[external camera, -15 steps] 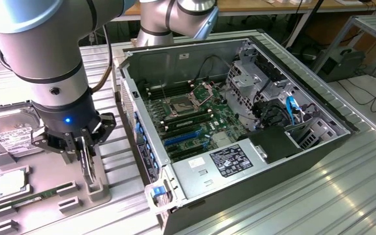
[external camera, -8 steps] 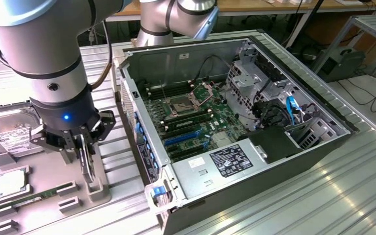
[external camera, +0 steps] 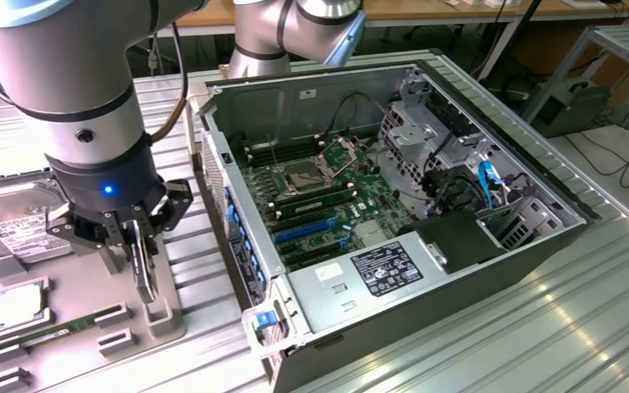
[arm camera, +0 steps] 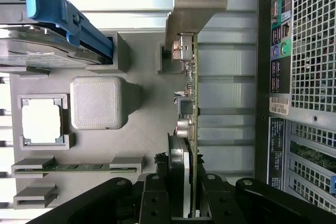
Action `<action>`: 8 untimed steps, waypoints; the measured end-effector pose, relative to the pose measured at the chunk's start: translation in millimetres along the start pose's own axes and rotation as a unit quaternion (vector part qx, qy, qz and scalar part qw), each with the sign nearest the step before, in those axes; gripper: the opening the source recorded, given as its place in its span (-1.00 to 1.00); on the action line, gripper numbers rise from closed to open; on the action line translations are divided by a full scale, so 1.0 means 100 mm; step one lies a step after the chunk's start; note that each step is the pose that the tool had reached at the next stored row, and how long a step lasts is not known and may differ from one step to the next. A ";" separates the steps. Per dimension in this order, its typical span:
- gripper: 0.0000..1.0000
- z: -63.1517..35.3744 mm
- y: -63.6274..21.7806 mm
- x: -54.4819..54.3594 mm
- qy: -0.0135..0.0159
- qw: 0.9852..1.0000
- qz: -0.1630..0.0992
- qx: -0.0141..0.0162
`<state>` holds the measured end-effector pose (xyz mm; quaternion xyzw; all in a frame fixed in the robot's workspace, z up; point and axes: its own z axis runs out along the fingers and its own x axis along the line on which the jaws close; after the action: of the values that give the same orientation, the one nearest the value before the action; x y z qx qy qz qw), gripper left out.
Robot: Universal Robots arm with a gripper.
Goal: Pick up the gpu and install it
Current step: 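Pick up the gpu and move the gpu toward the slot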
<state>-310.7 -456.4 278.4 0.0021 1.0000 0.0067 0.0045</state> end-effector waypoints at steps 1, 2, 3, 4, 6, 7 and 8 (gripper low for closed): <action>-0.44 -0.004 0.000 0.00 0.000 1.000 0.000 0.000; -0.44 -0.011 0.000 0.00 0.000 1.000 0.000 0.000; -0.44 -0.017 0.000 0.00 0.000 1.000 0.000 0.000; -0.44 -0.024 0.000 0.00 0.000 1.000 0.000 0.000; -0.44 -0.043 0.001 0.00 0.000 1.000 0.000 0.000; -0.44 -0.053 0.001 0.00 0.000 1.000 0.000 0.000; -0.44 -0.061 0.001 0.00 0.000 1.000 0.000 0.000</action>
<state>-310.7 -456.4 284.5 0.0021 1.0000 0.0067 0.0045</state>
